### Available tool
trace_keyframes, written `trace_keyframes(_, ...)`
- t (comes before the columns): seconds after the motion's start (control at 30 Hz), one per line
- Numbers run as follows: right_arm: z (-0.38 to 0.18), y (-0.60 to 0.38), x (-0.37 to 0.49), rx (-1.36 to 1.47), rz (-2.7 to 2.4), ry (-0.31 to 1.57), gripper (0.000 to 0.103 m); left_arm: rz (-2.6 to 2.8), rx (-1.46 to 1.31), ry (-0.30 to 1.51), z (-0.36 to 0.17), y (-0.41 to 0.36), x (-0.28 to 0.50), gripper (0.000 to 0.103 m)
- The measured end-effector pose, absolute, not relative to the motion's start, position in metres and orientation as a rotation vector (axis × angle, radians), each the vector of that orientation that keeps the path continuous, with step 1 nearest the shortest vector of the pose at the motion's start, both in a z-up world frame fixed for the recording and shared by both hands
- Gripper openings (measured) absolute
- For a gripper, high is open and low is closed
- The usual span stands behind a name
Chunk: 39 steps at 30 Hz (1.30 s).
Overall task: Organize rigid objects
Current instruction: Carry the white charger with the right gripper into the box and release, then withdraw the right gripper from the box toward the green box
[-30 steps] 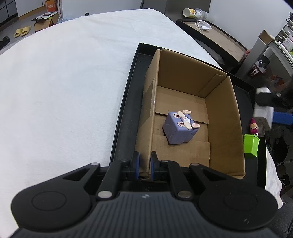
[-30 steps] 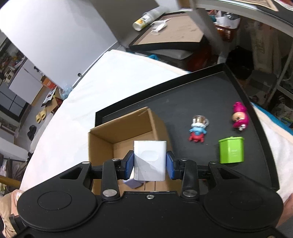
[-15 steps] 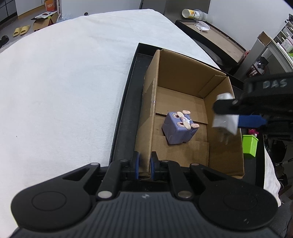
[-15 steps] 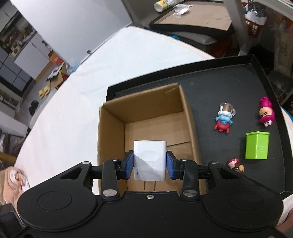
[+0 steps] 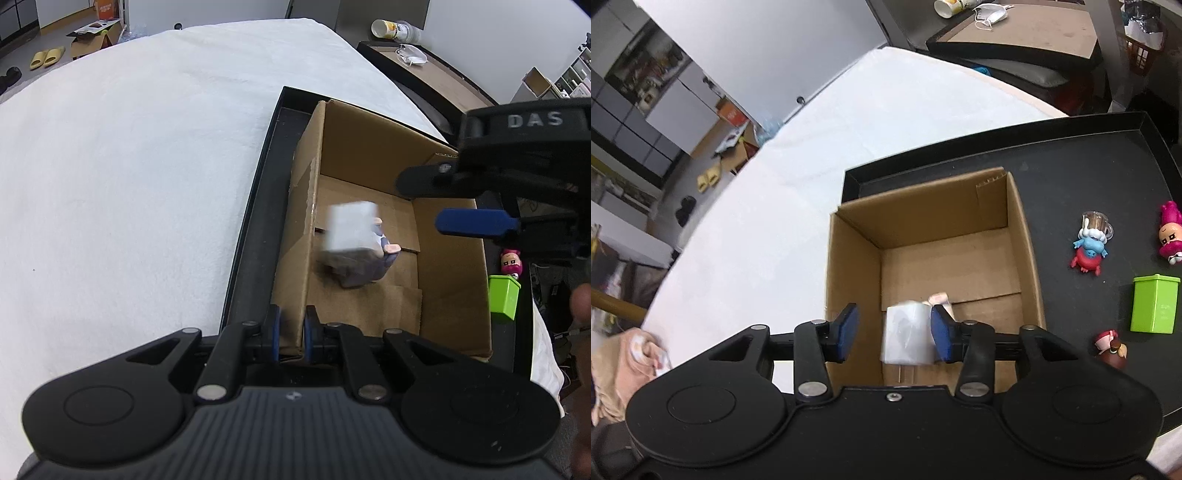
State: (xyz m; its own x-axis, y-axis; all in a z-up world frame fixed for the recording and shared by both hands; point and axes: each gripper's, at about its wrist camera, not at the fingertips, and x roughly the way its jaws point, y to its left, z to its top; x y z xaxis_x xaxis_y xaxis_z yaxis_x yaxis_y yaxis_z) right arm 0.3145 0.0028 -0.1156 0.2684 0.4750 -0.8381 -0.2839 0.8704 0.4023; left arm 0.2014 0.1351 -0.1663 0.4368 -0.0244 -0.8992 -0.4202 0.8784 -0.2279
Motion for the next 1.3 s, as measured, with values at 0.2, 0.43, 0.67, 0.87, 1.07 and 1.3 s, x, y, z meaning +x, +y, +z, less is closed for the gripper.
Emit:
trace_keyframes(0.2,-0.109,-0.012,0.314,0.191,0.501,1.188,0.043,0.260,-0.461,1.099,-0.167,0.135,0.201,0.011)
trace_keyframes(0.43,-0.099,-0.036,0.312,0.200,0.474,1.176,0.045,0.260,-0.463,1.100,-0.168,0.136,0.201,0.011)
trace_keyframes(0.67,-0.096,-0.059,0.312,0.195,0.435,1.162,0.049,0.262,-0.466,1.098,-0.167,0.136,0.200,0.011)
trace_keyframes(0.87,-0.095,-0.077,0.313,0.198,0.406,1.154,0.052,0.266,-0.469,1.103,-0.166,0.137,0.201,0.011)
trace_keyframes(1.07,-0.097,-0.097,0.316,0.208,0.372,1.153,0.058,0.271,-0.461,1.106,-0.166,0.135,0.201,0.011)
trace_keyframes(1.3,-0.102,-0.120,0.323,0.225,0.353,1.156,0.062,0.286,-0.446,1.110,-0.165,0.131,0.203,0.011)
